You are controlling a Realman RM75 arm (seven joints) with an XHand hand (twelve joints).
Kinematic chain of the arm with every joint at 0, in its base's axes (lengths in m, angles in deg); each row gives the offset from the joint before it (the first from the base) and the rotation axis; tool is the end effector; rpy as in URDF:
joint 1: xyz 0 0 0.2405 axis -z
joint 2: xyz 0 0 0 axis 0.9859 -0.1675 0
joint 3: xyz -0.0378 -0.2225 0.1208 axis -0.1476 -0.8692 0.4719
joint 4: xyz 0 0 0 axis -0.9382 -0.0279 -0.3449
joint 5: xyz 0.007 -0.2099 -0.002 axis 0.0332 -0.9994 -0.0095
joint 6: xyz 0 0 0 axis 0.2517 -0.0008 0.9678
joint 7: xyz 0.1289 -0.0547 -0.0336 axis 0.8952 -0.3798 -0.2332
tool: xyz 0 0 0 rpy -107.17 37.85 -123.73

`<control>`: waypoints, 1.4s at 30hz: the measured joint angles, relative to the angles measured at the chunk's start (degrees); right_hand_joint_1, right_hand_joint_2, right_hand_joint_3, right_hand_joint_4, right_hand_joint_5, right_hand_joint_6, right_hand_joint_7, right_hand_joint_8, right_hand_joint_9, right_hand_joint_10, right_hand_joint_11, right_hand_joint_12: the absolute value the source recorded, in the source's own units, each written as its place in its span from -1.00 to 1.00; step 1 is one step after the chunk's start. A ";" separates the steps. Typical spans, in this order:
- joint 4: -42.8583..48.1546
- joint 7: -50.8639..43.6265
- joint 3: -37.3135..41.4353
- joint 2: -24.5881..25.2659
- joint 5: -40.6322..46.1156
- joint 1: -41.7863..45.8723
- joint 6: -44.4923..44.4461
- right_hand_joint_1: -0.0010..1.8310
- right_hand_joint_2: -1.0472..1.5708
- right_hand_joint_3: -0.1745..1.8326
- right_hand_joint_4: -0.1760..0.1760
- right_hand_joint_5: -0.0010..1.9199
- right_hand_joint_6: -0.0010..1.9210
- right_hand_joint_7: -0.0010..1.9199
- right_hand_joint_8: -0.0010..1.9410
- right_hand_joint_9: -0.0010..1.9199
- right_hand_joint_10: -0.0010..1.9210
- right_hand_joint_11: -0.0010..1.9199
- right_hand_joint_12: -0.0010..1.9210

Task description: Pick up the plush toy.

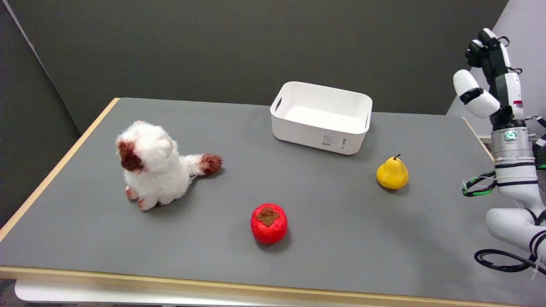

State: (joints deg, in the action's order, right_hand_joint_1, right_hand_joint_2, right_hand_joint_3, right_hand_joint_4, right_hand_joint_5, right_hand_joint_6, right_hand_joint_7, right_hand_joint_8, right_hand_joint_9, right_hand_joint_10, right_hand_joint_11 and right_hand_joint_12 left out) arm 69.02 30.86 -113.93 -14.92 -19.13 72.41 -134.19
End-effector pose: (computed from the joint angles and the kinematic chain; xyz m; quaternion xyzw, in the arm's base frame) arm -0.2008 -0.2794 0.5654 0.6027 -0.0419 0.5425 0.5837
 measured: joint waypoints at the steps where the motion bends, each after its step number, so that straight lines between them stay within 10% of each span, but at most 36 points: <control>1: 0.19 -0.02 -0.15 -0.01 -0.07 -0.05 0.21 -0.41 0.33 0.07 0.38 -0.87 -0.65 -0.72 -0.69 -0.79 -0.34 -0.98 0.16; 27: 20.52 -0.35 -13.83 0.82 -19.87 -11.69 17.91 -0.56 0.24 0.14 0.25 -0.93 -0.80 -0.92 -0.81 -0.97 -0.45 -1.00 0.03; 42: 30.54 -0.40 -28.13 12.02 -31.28 -21.76 33.58 -0.35 0.18 0.11 0.25 -0.93 -0.97 -0.91 -0.99 -0.97 -0.63 -0.93 -0.11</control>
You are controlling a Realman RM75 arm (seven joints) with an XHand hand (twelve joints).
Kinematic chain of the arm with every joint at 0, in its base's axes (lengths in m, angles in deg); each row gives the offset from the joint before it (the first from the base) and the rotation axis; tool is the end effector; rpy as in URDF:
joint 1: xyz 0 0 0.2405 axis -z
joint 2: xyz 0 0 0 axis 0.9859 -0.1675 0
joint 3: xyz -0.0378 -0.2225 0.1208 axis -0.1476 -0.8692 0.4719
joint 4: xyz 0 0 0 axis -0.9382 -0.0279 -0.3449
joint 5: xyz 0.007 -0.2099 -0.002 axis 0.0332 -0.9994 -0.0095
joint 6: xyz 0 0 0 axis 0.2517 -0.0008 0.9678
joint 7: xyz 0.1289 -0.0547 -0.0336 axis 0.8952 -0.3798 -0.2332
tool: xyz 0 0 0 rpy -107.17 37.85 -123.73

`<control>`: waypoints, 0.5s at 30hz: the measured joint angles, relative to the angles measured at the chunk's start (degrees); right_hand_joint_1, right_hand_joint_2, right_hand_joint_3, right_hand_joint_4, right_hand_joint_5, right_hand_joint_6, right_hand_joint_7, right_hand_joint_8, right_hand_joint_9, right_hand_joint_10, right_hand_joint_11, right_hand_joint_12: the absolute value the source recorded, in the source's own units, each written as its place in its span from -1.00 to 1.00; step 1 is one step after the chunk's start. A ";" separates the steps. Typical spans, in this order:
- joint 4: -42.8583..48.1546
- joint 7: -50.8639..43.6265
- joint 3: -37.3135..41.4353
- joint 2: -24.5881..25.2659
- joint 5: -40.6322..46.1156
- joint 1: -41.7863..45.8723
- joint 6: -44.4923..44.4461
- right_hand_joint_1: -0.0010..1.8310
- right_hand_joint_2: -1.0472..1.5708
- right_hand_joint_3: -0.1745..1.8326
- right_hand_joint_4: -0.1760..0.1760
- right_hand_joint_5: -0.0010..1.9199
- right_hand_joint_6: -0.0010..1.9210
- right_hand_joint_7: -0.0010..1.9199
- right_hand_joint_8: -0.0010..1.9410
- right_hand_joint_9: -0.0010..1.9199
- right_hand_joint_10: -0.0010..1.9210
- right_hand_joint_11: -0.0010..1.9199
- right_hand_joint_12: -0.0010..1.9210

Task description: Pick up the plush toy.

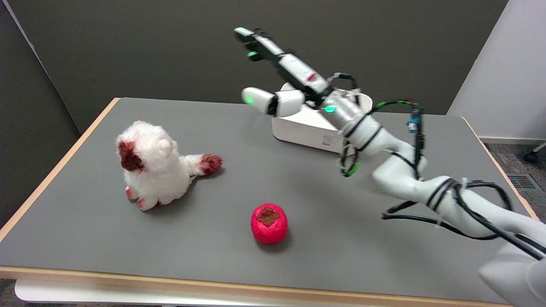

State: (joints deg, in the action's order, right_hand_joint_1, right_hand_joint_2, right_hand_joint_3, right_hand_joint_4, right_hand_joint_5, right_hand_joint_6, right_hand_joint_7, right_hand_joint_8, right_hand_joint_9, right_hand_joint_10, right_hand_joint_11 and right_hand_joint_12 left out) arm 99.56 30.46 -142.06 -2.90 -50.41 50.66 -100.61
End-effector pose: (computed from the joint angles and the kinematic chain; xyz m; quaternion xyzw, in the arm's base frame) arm -0.1450 -0.4244 0.2600 0.8451 -0.1735 0.3251 0.3873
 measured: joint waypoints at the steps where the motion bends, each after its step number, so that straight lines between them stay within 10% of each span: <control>1: -0.03 0.00 -0.69 0.84 -0.61 -0.68 0.72 -0.44 0.20 0.11 0.25 -0.96 -0.91 -0.95 -0.92 -0.99 -0.61 -0.96 -0.05; 15: -12.43 0.11 -9.81 14.01 -6.23 -11.66 6.79 -0.58 0.23 0.12 0.33 -1.00 -0.83 -0.99 -0.83 -0.99 -0.56 -1.00 0.04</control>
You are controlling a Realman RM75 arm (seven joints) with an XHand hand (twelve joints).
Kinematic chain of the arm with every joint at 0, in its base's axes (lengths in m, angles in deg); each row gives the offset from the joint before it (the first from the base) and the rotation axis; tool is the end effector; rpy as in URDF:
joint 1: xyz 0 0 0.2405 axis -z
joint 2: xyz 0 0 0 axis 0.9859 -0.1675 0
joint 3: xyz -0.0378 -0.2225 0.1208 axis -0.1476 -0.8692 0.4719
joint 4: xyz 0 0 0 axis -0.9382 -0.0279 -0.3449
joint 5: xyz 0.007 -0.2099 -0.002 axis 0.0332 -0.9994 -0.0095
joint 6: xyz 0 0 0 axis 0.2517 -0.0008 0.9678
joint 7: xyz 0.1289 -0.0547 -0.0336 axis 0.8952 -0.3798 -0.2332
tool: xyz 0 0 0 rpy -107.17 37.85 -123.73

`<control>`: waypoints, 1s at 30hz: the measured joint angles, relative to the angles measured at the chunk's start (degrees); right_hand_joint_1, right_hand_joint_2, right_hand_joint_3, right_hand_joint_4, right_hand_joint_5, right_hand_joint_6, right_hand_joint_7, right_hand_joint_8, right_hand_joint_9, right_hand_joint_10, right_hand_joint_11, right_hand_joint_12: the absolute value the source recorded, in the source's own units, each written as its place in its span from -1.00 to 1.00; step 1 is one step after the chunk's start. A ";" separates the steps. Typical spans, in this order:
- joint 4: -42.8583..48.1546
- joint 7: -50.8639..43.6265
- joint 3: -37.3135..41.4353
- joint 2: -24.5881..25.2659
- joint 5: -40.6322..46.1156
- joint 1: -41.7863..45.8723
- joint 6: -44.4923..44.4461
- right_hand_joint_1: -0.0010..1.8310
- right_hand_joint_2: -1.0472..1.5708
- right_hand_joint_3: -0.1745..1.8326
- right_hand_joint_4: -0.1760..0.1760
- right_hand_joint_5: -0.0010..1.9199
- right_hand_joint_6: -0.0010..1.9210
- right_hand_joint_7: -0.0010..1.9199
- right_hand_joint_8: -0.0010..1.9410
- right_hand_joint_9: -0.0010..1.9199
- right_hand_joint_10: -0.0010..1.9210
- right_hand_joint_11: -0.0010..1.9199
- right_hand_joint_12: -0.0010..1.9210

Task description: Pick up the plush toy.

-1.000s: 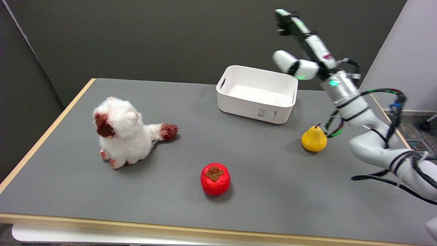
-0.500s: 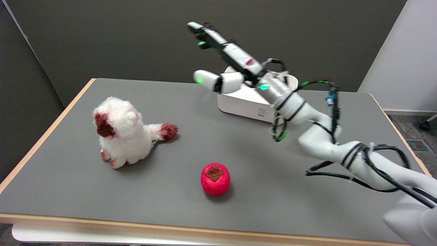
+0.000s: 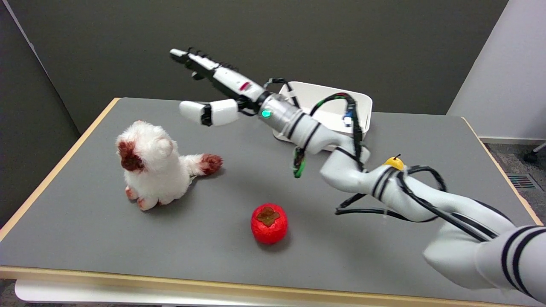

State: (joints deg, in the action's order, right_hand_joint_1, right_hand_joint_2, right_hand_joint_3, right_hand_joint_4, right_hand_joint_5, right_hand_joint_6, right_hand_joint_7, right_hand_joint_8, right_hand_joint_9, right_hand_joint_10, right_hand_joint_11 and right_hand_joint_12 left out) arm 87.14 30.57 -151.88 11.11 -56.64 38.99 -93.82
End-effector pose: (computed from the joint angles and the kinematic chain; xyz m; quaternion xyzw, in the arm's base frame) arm -0.1581 -0.4681 0.1616 0.8631 -0.2090 0.2645 0.3760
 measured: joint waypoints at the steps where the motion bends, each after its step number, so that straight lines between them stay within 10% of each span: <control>1: -1.44 0.00 -0.51 1.01 -0.23 -0.75 0.28 -0.58 0.23 0.12 0.33 -1.00 -0.83 -0.99 -0.83 -0.99 -0.57 -1.00 0.03; 30: -21.18 0.25 -5.68 13.78 -1.65 -5.88 7.77 -0.58 0.23 0.12 0.35 -1.00 -0.83 -0.98 -0.82 -0.99 -0.58 -1.00 0.00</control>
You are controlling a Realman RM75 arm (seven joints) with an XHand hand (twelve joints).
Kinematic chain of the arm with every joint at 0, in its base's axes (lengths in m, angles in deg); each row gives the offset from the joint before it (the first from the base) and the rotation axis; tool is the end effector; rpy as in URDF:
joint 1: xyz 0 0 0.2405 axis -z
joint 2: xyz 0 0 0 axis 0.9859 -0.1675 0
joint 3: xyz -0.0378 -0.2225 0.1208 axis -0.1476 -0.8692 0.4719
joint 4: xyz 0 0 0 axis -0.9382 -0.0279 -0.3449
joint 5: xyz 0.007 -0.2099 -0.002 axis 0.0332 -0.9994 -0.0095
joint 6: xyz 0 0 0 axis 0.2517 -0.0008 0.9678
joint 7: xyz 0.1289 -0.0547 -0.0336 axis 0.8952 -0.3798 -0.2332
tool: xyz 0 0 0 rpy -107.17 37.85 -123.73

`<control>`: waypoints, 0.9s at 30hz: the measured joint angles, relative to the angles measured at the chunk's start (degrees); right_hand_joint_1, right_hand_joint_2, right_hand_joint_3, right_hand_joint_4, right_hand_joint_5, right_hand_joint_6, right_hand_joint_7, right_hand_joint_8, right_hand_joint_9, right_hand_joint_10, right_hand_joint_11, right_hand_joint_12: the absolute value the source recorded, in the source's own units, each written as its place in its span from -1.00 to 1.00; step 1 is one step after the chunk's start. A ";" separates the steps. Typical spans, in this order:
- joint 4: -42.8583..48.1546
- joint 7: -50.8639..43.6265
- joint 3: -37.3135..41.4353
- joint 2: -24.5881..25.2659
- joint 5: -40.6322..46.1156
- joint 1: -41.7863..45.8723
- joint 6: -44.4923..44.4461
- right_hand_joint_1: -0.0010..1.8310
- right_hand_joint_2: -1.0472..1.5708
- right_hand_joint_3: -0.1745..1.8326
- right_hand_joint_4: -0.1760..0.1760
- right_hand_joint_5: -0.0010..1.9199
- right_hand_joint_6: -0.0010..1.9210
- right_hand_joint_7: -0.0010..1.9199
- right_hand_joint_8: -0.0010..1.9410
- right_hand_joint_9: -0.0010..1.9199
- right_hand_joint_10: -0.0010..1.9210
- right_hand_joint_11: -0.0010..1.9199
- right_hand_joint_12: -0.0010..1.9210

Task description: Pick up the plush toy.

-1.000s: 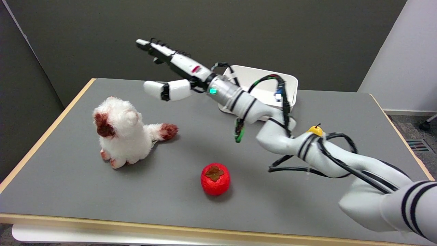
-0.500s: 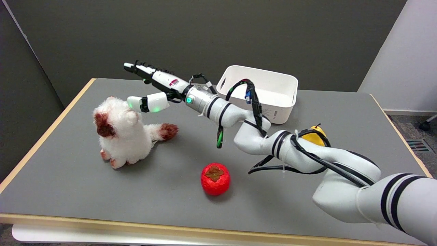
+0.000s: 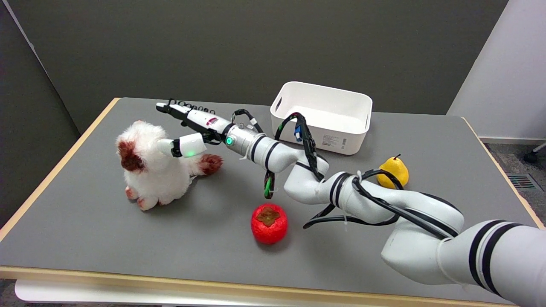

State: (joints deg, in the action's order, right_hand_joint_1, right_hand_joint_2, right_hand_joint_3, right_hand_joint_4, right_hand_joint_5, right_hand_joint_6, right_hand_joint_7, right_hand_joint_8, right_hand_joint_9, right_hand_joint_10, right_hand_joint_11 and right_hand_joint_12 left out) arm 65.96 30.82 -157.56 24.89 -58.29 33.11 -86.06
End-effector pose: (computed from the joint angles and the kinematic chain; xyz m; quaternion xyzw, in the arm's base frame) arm -0.2274 -0.4951 0.0998 0.8312 -0.2970 0.1666 0.4396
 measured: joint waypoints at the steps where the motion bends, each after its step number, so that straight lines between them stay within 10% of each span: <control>1: -0.04 0.02 -0.05 0.14 0.01 0.13 0.08 -0.58 0.23 0.12 0.35 -1.00 -0.83 -0.98 -0.82 -0.99 -0.58 -1.00 0.00; 27: 1.97 2.38 -1.49 1.37 -0.32 2.67 -2.51 -0.46 0.24 0.14 0.16 -1.00 -0.88 -1.00 -0.99 -1.00 -0.77 -1.00 -0.58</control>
State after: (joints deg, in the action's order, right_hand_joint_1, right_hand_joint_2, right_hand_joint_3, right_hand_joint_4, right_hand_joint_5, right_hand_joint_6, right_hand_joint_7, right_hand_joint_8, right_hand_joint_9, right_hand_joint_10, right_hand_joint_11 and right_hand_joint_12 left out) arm 67.93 33.20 -159.04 26.27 -58.61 35.78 -88.57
